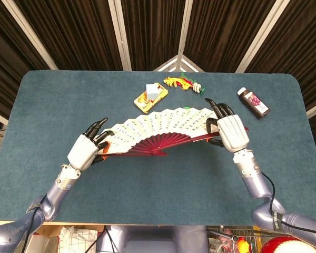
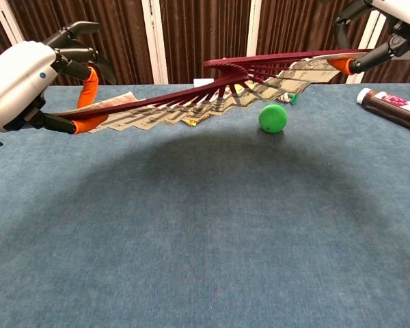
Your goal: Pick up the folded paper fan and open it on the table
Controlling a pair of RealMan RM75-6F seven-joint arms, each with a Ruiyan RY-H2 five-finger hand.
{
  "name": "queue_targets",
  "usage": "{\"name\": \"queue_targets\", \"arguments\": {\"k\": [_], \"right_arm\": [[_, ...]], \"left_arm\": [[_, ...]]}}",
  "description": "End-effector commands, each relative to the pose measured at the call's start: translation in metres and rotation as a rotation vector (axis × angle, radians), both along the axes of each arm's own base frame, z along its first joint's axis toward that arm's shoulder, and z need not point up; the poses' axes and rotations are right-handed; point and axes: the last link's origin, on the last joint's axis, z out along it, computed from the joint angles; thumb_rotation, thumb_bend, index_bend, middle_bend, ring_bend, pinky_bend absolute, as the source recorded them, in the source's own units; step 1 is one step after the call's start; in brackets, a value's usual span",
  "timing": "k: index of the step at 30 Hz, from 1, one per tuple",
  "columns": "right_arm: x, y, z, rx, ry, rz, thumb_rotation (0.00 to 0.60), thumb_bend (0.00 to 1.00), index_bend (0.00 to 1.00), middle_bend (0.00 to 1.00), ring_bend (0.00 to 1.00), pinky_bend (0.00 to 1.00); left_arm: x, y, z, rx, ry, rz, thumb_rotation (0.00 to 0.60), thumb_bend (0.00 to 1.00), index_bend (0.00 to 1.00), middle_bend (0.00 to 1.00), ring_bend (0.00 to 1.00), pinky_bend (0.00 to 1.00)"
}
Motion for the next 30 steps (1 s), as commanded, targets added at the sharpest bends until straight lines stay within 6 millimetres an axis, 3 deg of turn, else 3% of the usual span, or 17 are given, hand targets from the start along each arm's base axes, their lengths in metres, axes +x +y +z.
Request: {"name": "queue_targets", "arguments": {"k": [1,4,8,10,15,19,24,30], "right_arm": [[-0.001,0.000,0.000,0.001,0.005,-0.001,0.600,0.40,0.92,0.14,0.24,0.20],[-0.002,0.001,-0.001,0.004,0.014,0.002,0.600,0.40,0.92,0.14,0.24,0.20],[-0.003,0.002,-0.003,0.019,0.037,0.007,0.600,0.40,0.87,0.14,0.24,0.20],[-0.003,0.002,-0.004,0.031,0.039,0.004,0.600,0.40,0.82,0.14,0.23,0.19],[-0.004,0.003,-0.005,0.047,0.068,-0.004,0.600,0.38,0.58,0.13,0.18,0.14],[-0.006,0.003,-0.005,0.057,0.128,-0.022,0.600,0.33,0.37,0.09,0.12,0.11],[-0.007,0.003,-0.002,0.089,0.196,-0.063,0.600,0.29,0.24,0.06,0.10,0.09],[-0.016,-0.001,0.017,0.088,0.332,-0.136,0.600,0.27,0.11,0.05,0.09,0.09]], "left_arm": [[0.000,0.000,-0.001,0.000,0.007,-0.003,0.600,0.43,0.75,0.36,0.05,0.19],[0.001,-0.001,-0.002,0.001,0.011,-0.008,0.600,0.42,0.70,0.34,0.05,0.19],[0.002,-0.001,-0.003,-0.002,0.019,-0.012,0.600,0.42,0.56,0.28,0.02,0.17],[0.003,-0.001,-0.003,-0.001,0.018,-0.014,0.600,0.42,0.48,0.25,0.01,0.16],[0.002,0.000,-0.003,-0.018,0.014,-0.007,0.600,0.42,0.33,0.19,0.00,0.13],[0.003,0.001,-0.002,-0.017,0.007,-0.001,0.600,0.42,0.46,0.24,0.00,0.13],[0.004,0.001,-0.001,0.002,0.005,0.000,0.600,0.42,0.58,0.26,0.00,0.13],[0.003,0.002,-0.001,0.014,0.012,0.002,0.600,0.43,0.67,0.30,0.00,0.13]]}}
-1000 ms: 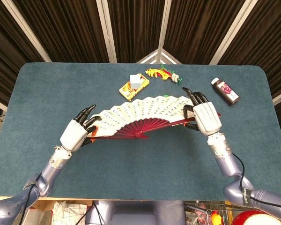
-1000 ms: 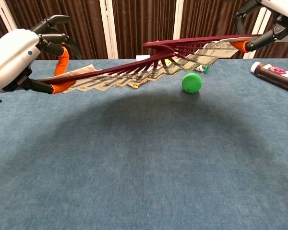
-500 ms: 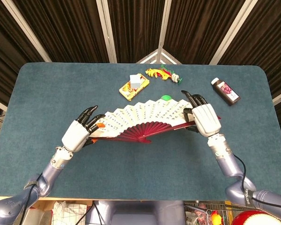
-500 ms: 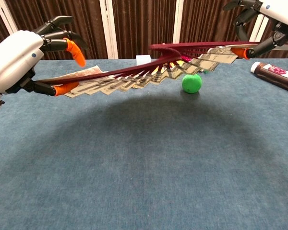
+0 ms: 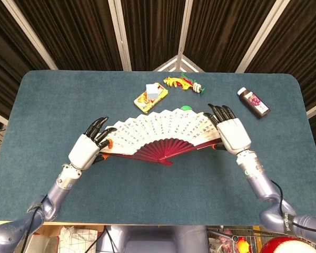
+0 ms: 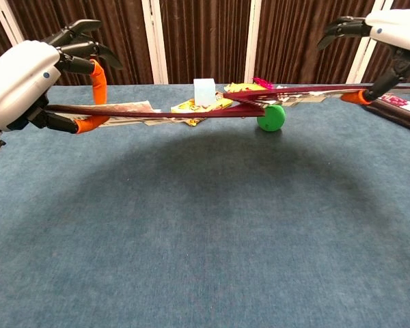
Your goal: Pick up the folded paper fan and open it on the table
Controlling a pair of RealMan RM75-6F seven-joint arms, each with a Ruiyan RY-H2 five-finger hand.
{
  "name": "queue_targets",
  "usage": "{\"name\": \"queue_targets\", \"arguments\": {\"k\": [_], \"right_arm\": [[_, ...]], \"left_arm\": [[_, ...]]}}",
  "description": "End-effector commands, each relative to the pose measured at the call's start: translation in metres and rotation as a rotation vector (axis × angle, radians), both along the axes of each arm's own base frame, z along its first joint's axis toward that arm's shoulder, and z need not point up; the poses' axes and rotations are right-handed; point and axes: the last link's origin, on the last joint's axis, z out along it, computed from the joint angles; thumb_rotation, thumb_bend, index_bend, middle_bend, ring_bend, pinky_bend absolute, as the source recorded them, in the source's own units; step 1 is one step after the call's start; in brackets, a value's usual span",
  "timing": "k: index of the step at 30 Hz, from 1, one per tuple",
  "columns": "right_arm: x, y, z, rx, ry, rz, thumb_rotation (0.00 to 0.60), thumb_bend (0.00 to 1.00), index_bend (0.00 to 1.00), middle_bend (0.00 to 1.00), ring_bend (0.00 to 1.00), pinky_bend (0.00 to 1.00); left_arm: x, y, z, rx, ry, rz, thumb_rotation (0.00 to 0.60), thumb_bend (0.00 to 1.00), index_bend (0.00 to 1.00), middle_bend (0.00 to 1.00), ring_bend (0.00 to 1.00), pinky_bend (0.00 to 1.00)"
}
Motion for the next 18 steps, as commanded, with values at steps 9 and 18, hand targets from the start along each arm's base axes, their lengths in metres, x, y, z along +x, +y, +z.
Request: {"name": "queue_targets", "arguments": {"k": [9,18], "right_arm": [[-0.015,-0.005,0.036,-0.105,0.390,-0.045,0.600,0.27,0.11,0.05,0.09,0.09],[-0.023,-0.003,0.043,-0.137,0.411,-0.116,0.600,0.27,0.11,0.05,0.09,0.09]], "left_arm": [[0.003,0.000,-0.002,0.015,0.018,-0.009,0.600,0.43,0.68,0.31,0.00,0.13],[-0.002,-0.003,-0.006,0.000,0.070,-0.006,0.600,0.39,0.50,0.20,0.00,0.08]]}}
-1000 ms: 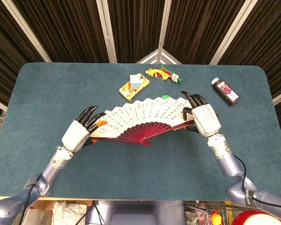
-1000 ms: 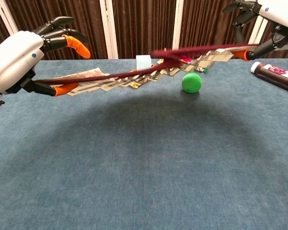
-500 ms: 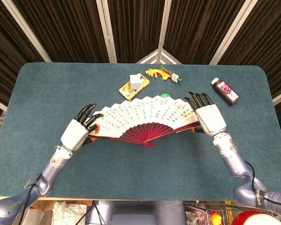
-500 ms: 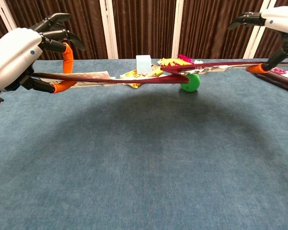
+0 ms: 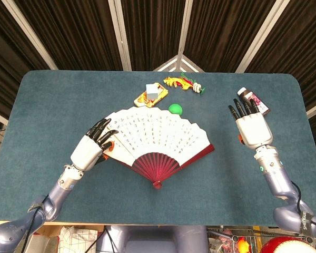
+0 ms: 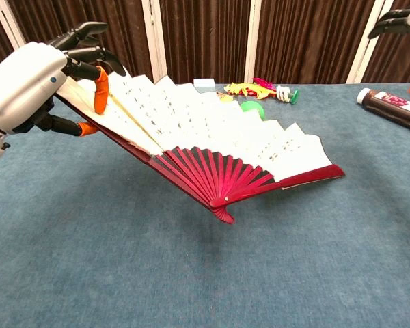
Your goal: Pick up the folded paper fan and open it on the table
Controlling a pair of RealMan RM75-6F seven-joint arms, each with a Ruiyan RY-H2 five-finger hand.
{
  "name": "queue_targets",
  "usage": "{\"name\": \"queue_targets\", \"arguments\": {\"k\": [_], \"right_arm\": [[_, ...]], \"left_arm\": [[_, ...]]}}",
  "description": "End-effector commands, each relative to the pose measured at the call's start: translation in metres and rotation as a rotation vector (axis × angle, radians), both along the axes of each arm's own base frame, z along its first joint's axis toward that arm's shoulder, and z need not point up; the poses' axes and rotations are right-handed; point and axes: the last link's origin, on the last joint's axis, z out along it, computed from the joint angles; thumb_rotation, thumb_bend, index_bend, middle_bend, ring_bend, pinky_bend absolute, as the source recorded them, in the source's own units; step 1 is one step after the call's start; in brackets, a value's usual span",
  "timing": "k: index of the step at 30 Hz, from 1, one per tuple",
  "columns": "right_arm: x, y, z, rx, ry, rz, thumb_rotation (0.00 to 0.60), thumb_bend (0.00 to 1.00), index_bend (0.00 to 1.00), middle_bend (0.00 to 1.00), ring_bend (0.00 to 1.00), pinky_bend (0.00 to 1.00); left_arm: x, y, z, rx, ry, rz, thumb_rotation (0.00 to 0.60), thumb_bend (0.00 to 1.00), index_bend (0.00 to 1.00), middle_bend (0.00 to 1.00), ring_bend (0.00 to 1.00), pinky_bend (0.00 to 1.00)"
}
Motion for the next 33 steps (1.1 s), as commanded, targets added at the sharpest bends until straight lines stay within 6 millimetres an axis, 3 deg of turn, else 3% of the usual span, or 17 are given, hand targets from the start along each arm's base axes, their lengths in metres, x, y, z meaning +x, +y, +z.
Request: {"name": "queue_targets", "arguments": {"k": [1,4,7,12,23,33], "right_arm": [[0.000,0.002,0.001,-0.011,-0.058,-0.016,0.600,0.27,0.11,0.05,0.09,0.09],[-0.002,0.004,0.000,-0.012,-0.108,-0.017,0.600,0.27,0.11,0.05,0.09,0.09],[-0.003,0.005,0.001,-0.008,-0.130,-0.018,0.600,0.27,0.11,0.05,0.09,0.09],[-0.002,0.005,0.001,-0.003,-0.150,-0.018,0.600,0.27,0.11,0.05,0.09,0.09],[0.002,0.007,-0.004,0.005,-0.186,-0.012,0.600,0.27,0.11,0.05,0.09,0.09],[-0.001,0.008,-0.010,0.026,-0.182,-0.017,0.600,0.27,0.11,0.05,0.09,0.09]], "left_arm": [[-0.007,-0.001,-0.002,-0.009,0.045,0.016,0.600,0.34,0.37,0.12,0.00,0.04],[-0.027,-0.001,-0.007,-0.047,0.158,0.111,0.600,0.19,0.11,0.00,0.00,0.00],[-0.036,-0.006,-0.004,-0.067,0.197,0.190,0.600,0.15,0.01,0.00,0.00,0.00],[-0.044,-0.020,0.017,-0.078,0.303,0.356,0.600,0.07,0.00,0.00,0.00,0.00],[-0.056,-0.026,0.059,-0.046,0.679,0.649,0.600,0.07,0.00,0.00,0.00,0.00],[-0.060,-0.009,0.060,-0.024,0.844,0.780,0.600,0.05,0.00,0.00,0.00,0.00]]}}
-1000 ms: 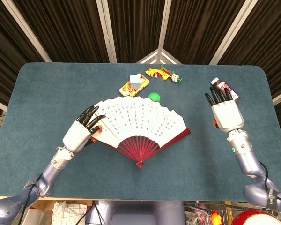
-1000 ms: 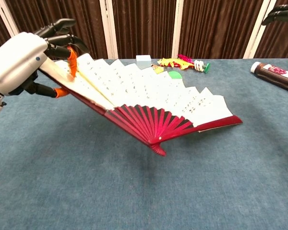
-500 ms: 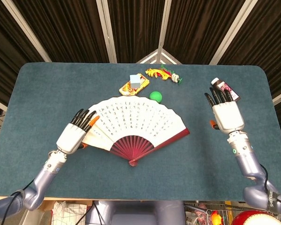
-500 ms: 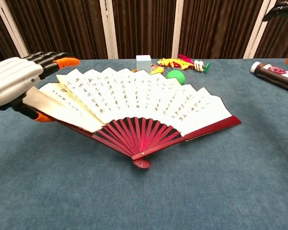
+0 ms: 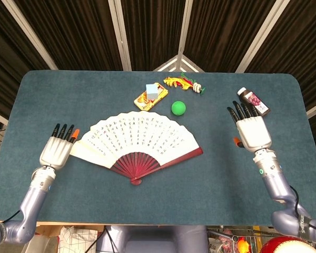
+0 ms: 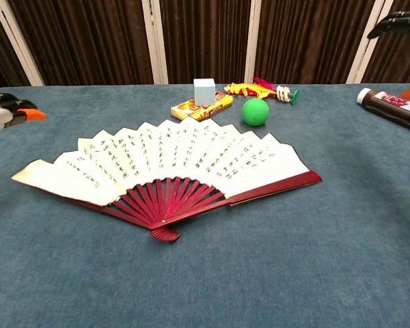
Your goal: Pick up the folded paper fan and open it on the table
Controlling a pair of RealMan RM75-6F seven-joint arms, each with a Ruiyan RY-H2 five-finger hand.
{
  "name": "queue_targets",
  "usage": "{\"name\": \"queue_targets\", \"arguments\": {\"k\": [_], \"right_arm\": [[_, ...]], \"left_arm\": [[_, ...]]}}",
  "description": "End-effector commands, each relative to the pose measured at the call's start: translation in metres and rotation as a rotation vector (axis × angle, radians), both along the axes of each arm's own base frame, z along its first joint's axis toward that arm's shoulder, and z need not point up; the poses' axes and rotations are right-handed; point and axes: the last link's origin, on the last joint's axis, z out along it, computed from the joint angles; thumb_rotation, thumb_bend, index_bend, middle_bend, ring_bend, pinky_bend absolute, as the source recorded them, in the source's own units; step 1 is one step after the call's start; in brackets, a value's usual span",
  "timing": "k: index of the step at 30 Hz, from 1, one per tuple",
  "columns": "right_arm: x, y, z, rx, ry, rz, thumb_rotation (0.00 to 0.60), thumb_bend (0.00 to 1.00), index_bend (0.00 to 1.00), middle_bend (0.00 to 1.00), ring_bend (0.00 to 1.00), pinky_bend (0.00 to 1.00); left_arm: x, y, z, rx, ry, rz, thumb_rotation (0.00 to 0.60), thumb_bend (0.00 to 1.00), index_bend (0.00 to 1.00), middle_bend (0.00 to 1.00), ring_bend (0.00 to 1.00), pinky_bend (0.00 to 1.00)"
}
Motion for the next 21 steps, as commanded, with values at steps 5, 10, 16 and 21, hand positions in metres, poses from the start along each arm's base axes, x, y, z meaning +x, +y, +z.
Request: {"name": "queue_targets", "arguments": {"k": [5,10,16,21], "right_arm": [[0.000,0.001,0.000,0.000,-0.009,0.005,0.600,0.27,0.11,0.05,0.09,0.09],[0.001,0.015,0.001,-0.005,-0.082,0.025,0.600,0.27,0.11,0.05,0.09,0.09],[-0.008,0.056,-0.007,0.000,-0.242,0.031,0.600,0.27,0.12,0.05,0.11,0.09],[-0.025,0.096,-0.018,-0.017,-0.338,0.030,0.600,0.27,0.12,0.05,0.11,0.09]], "left_arm": [[0.001,0.012,-0.002,-0.035,-0.044,0.123,0.600,0.05,0.00,0.00,0.00,0.00],[-0.005,-0.003,0.016,-0.007,-0.173,0.223,0.600,0.06,0.00,0.00,0.00,0.00],[-0.017,-0.041,0.041,0.100,-0.237,0.200,0.600,0.06,0.00,0.00,0.00,0.00],[-0.026,-0.079,0.061,0.178,-0.308,0.141,0.600,0.07,0.00,0.00,0.00,0.00]]}}
